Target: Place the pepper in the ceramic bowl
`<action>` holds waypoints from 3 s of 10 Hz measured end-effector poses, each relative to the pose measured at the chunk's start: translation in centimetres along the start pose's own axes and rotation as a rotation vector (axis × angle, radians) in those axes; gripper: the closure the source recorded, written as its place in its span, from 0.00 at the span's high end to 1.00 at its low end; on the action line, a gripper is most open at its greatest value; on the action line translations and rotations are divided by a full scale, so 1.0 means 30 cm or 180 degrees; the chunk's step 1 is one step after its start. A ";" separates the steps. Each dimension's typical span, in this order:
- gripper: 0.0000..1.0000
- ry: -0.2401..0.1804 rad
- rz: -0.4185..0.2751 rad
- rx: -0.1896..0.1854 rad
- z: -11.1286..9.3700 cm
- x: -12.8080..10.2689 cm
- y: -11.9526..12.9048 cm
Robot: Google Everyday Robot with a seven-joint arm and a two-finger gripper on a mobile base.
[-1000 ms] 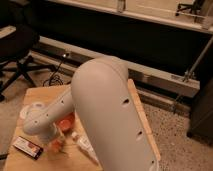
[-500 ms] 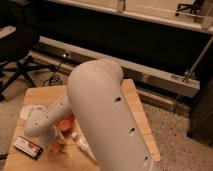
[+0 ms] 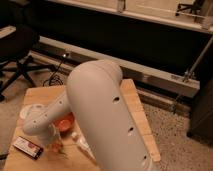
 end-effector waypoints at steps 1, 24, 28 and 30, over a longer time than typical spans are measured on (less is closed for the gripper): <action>0.03 0.0006 0.0003 -0.0004 -0.002 -0.004 -0.002; 0.75 -0.1069 0.0858 0.0004 -0.273 -0.253 -0.344; 0.80 -0.1114 0.0881 -0.0193 -0.315 -0.232 -0.304; 0.80 -0.1082 0.0929 -0.0224 -0.320 -0.218 -0.310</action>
